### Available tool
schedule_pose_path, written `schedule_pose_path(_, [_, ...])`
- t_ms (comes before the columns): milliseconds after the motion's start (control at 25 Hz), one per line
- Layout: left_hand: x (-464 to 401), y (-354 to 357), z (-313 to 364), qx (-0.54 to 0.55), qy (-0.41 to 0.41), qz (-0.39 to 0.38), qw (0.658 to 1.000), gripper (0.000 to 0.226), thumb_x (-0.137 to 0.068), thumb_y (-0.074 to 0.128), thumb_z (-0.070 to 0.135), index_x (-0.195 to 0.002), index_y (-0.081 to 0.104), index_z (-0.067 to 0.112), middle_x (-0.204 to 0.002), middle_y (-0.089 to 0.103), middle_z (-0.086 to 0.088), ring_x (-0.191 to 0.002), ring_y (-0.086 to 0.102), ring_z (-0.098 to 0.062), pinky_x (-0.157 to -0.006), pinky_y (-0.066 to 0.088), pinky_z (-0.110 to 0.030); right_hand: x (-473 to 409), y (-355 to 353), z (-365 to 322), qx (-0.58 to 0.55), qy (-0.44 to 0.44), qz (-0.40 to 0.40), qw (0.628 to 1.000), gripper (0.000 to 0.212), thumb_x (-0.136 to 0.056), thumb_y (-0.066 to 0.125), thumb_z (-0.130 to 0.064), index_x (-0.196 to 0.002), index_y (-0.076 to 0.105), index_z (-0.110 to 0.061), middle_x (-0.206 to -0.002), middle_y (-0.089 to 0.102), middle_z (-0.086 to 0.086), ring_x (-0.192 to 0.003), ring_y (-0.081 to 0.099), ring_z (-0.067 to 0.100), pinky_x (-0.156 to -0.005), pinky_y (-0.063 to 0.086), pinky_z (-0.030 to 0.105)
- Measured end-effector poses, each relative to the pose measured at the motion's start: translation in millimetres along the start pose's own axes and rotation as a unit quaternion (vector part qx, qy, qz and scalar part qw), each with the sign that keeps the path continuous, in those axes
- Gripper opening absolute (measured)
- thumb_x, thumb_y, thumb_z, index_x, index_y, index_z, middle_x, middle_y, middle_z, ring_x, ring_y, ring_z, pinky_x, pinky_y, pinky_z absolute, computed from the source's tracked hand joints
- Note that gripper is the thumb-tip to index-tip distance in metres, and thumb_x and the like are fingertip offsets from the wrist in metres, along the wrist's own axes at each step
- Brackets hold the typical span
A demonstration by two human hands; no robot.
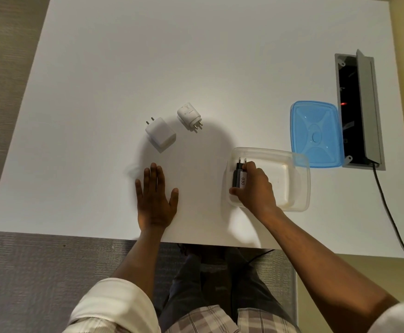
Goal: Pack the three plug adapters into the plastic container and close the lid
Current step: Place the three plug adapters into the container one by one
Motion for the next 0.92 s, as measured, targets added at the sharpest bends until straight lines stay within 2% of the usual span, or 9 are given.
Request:
schedule_pose_path(120, [0.1, -0.4, -0.1, 0.004, -0.001, 0.002, 1.000, 0.076, -0.098, 0.023, 0.054, -0.160, 0.002, 0.015, -0.169, 0.007, -0.006, -0.156, 0.007, -0.024, -0.127, 0.009, -0.050, 0.9, -1.1, 0.5, -0.012, -0.010, 0.024, 1.000, 0.051, -0.080, 0.078, -0.027, -0.122, 0.051, -0.019, -0.111, 0.060, 0.010, -0.094, 0.062, 0.029, -0.070, 0.041, 0.030])
schedule_pose_path(240, [-0.2, -0.2, -0.1, 0.006, -0.002, -0.001, 1.000, 0.076, -0.098, 0.024, 0.053, -0.160, 0.002, 0.015, -0.169, 0.006, -0.006, -0.157, 0.007, -0.024, -0.127, 0.009, -0.050, 0.9, -2.3, 2.5, -0.030, -0.016, 0.044, 0.998, 0.029, -0.091, 0.061, -0.023, -0.119, 0.055, -0.019, -0.103, 0.061, 0.007, -0.089, 0.062, 0.029, -0.070, 0.039, 0.030])
schedule_pose_path(320, [0.1, -0.4, 0.0, 0.004, -0.002, -0.002, 1.000, 0.076, -0.098, 0.024, 0.053, -0.160, 0.002, 0.015, -0.169, 0.006, -0.006, -0.156, 0.007, -0.024, -0.127, 0.009, -0.050, -0.4, -2.1, 3.5, -0.025, -0.020, 0.052, 0.998, 0.023, -0.094, 0.053, -0.018, -0.117, 0.056, -0.017, -0.101, 0.062, 0.009, -0.088, 0.061, 0.029, -0.069, 0.039, 0.032])
schedule_pose_path(480, [0.7, -0.9, 0.2, 0.008, -0.001, -0.002, 1.000, 0.076, -0.098, 0.026, 0.052, -0.160, 0.004, 0.014, -0.169, 0.008, -0.006, -0.156, 0.008, -0.024, -0.127, 0.010, -0.051, -3.7, -1.1, 5.1, -0.017, -0.024, 0.055, 0.998, 0.022, -0.092, 0.048, -0.007, -0.112, 0.056, -0.012, -0.101, 0.062, 0.011, -0.089, 0.060, 0.031, -0.069, 0.046, 0.035])
schedule_pose_path(600, [0.6, -1.6, 0.4, 0.006, -0.002, -0.002, 1.000, 0.076, -0.098, 0.027, 0.052, -0.160, 0.004, 0.014, -0.169, 0.007, -0.006, -0.156, 0.007, -0.024, -0.127, 0.010, -0.051, -5.4, -1.0, 7.3, -0.034, -0.018, 0.052, 0.998, 0.021, -0.092, 0.049, -0.008, -0.111, 0.055, -0.012, -0.104, 0.065, 0.010, -0.093, 0.062, 0.030, -0.072, 0.053, 0.039])
schedule_pose_path(760, [0.6, -1.7, 1.1, 0.007, 0.000, -0.003, 1.000, 0.077, -0.098, 0.029, 0.051, -0.160, 0.005, 0.013, -0.169, 0.008, -0.007, -0.156, 0.007, -0.024, -0.126, 0.010, -0.052, -4.2, -3.0, 9.4, -0.054, -0.010, 0.080, 0.995, 0.031, -0.092, 0.053, -0.008, -0.123, 0.050, -0.012, -0.106, 0.066, 0.008, -0.086, 0.059, 0.019, -0.058, 0.039, 0.020])
schedule_pose_path(920, [1.0, -3.1, 1.4, 0.005, 0.001, 0.003, 1.000, 0.077, -0.098, 0.030, 0.050, -0.160, 0.007, 0.012, -0.169, 0.011, -0.008, -0.156, 0.010, -0.025, -0.126, 0.011, -0.052, -3.1, -3.7, 7.9, -0.054, -0.021, 0.086, 0.995, 0.040, -0.089, 0.053, -0.008, -0.129, 0.045, -0.012, -0.094, 0.059, -0.001, -0.079, 0.055, 0.016, -0.054, 0.033, 0.016])
Point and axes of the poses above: each hand's wrist, its own x-axis away from the middle knuckle, its own y-axis out of the palm, z = x × y, the point moved 8 cm from there along -x, towards the middle knuckle
